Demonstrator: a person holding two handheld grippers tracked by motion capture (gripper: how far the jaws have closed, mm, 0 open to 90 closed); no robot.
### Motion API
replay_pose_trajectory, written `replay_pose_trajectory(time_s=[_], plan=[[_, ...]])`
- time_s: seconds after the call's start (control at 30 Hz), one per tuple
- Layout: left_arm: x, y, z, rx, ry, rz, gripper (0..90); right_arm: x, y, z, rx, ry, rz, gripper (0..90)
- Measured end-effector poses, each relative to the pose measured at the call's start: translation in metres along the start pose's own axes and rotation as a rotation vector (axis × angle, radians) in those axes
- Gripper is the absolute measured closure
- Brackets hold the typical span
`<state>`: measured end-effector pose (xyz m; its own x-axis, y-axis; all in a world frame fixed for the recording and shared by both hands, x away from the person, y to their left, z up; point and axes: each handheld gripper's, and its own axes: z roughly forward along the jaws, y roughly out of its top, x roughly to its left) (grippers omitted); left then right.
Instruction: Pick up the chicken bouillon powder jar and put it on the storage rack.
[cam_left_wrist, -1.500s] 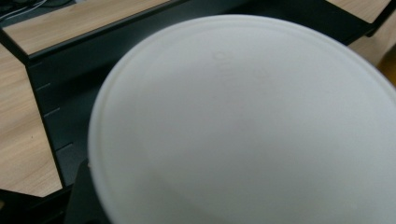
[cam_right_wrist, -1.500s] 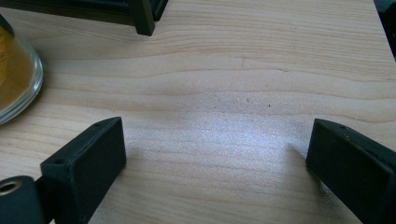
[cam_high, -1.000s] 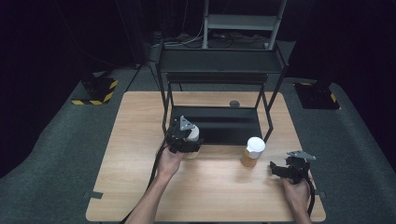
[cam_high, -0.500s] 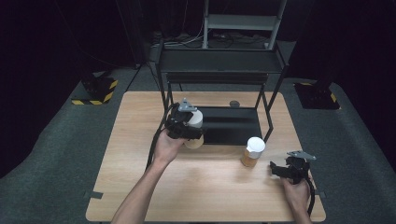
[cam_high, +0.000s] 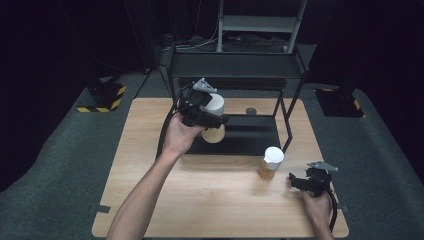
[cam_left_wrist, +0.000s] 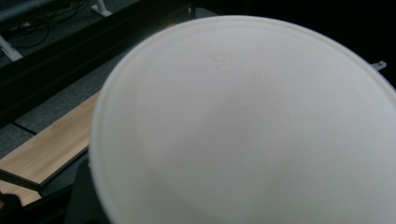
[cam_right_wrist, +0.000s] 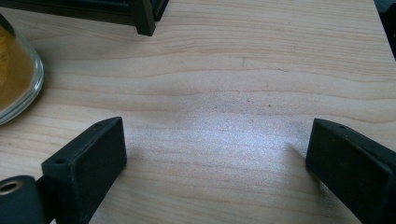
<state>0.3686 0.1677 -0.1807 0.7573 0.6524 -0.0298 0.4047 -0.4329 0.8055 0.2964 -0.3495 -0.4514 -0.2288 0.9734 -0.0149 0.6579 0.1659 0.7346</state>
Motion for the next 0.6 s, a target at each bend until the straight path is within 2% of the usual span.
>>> replay_pose_trajectory(time_s=[0.47,0.6], plan=[[0.010,0.047,-0.013,-0.011,0.019,-0.016,35.6,0.000,0.000,0.000,0.001,0.001,0.002,4.5],[0.010,0.064,-0.017,-0.019,0.049,-0.022,35.6,0.000,0.000,0.000,0.001,0.001,0.002,4.5]])
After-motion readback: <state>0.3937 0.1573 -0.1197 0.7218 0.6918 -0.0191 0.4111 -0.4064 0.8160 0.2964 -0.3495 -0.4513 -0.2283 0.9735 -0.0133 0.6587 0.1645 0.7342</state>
